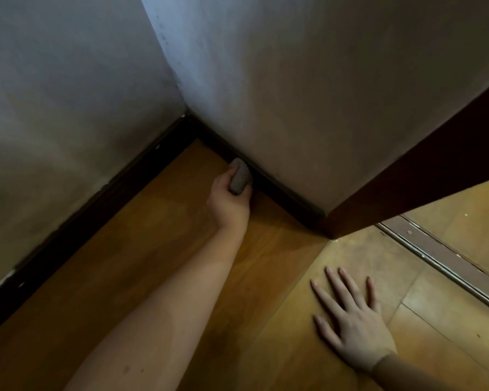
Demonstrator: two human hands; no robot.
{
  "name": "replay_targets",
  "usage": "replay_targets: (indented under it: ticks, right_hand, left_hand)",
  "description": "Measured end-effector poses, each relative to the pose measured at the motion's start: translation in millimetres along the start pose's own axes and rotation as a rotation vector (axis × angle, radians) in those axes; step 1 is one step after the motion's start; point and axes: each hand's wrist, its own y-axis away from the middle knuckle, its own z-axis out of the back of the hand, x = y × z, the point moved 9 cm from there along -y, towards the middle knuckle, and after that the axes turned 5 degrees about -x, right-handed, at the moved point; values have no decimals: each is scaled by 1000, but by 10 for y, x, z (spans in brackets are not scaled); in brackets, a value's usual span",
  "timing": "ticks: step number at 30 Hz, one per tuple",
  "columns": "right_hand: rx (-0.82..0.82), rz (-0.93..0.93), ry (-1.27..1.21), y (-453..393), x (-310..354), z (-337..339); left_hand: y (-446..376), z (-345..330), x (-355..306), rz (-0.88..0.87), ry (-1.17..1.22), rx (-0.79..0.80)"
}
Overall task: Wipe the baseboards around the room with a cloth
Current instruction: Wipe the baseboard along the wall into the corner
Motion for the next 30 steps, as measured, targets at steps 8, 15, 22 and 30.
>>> replay_targets:
  ticks: [8, 15, 22, 30]
  right_hand:
    - [-12, 14, -23, -10, 12, -40]
    - [-15, 18, -39, -4, 3, -56]
    - [-20, 16, -49, 17, -5, -53]
    - [-41, 12, -59, 21, -12, -43]
  left_hand:
    - [583, -126, -85, -59, -50, 97]
    - [1231, -262, -251, -126, -95, 142]
    - [1460, -245, -363, -401, -135, 350]
    - [239, 352, -335, -319, -222, 127]
